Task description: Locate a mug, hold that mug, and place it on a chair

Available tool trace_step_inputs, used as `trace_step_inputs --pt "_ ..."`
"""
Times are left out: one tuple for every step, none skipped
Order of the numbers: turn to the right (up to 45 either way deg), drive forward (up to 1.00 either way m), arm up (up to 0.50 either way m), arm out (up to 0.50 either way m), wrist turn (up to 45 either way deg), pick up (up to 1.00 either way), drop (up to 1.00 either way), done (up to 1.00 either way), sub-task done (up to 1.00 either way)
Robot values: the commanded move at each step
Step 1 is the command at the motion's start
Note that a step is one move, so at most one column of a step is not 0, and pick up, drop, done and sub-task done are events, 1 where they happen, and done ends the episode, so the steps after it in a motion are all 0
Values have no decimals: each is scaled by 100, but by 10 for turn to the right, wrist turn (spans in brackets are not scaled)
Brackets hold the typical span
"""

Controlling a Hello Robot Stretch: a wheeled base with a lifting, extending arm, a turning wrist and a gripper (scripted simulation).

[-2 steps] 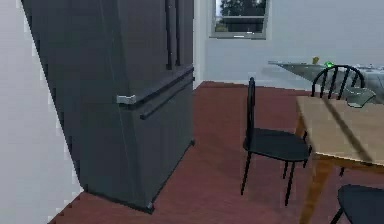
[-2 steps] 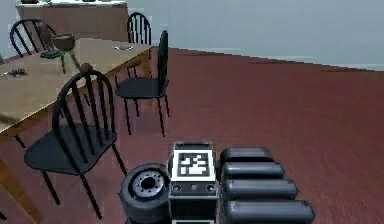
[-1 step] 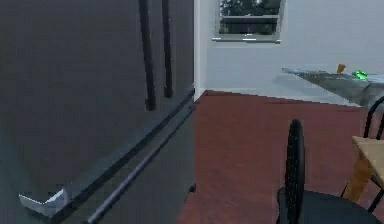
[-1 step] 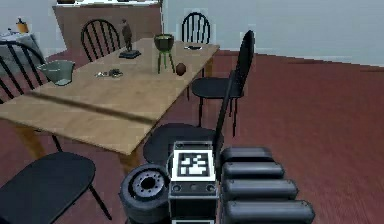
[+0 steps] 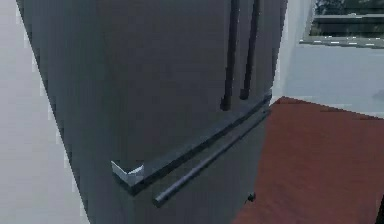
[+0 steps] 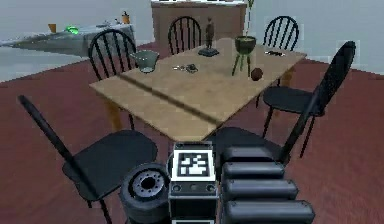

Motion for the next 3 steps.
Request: trace_step_inputs --pt "150 0 0 0 0 0 0 0 0" --pt "-90 0 0 0 0 0 0 0 0" --pt "60 0 0 0 0 0 0 0 0"
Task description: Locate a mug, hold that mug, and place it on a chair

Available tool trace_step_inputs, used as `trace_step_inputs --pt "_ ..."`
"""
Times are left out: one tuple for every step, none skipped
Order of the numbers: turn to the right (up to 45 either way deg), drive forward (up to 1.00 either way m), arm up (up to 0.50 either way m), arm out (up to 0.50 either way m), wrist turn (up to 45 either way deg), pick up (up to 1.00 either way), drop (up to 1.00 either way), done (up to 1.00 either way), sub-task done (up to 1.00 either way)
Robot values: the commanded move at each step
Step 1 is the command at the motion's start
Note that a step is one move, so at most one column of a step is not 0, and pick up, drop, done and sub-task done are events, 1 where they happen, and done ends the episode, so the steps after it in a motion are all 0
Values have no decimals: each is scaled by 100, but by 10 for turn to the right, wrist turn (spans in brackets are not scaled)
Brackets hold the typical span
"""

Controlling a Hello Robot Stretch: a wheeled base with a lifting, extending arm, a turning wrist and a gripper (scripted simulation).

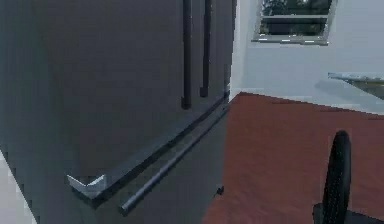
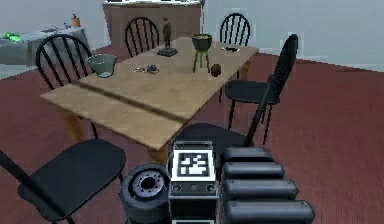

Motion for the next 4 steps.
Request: trace_step_inputs --pt "300 0 0 0 0 0 0 0 0" --pt "0 25 0 0 0 0 0 0 0" --pt "-450 0 0 0 0 0 0 0 0" --pt "-60 0 0 0 0 0 0 0 0"
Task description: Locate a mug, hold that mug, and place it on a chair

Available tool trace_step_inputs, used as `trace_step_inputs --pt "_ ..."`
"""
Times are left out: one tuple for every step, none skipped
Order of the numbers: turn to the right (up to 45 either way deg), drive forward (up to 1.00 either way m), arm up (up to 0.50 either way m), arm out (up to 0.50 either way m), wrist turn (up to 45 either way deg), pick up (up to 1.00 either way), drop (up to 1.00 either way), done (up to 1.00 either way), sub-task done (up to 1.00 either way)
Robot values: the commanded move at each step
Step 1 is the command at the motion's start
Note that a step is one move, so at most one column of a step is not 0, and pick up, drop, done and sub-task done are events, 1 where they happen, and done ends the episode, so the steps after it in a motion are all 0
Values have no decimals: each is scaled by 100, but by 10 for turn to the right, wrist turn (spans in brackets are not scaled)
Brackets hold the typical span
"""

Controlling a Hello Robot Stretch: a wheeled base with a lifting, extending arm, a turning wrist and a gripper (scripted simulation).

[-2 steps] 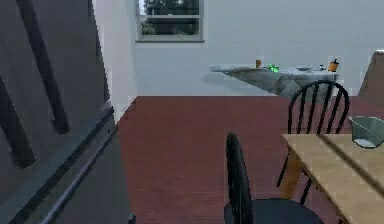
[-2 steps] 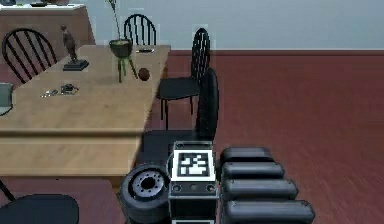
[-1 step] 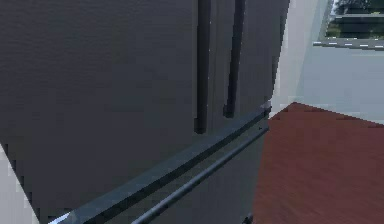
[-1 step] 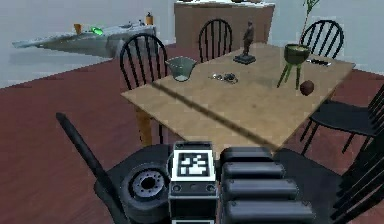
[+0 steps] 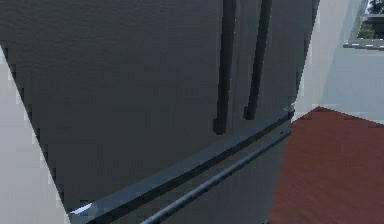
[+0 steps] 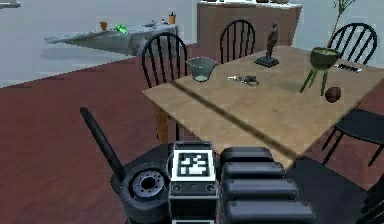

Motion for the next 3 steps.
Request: trace_step_inputs --pt "-30 0 0 0 0 0 0 0 0" --pt "0 0 0 46 0 0 0 0 0" --pt "0 0 0 0 450 0 0 0 0"
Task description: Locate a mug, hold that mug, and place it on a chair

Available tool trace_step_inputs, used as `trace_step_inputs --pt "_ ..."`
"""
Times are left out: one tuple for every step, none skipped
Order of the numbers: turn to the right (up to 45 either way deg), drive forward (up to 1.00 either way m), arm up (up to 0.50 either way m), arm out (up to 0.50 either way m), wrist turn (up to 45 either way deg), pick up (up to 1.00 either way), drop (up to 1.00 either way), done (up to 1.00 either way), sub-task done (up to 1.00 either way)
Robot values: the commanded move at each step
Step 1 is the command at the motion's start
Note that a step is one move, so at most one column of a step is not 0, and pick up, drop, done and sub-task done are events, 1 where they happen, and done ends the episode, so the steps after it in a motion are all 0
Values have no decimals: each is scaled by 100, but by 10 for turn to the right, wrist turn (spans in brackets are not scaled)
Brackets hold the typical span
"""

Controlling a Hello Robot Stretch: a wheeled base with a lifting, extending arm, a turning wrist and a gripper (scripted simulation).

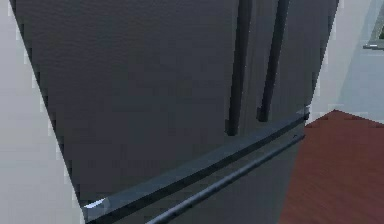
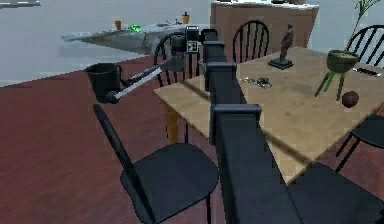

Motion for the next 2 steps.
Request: trace_step_inputs --pt "0 0 0 0 450 0 0 0 0" --pt "0 0 0 0 270 0 0 0 0"
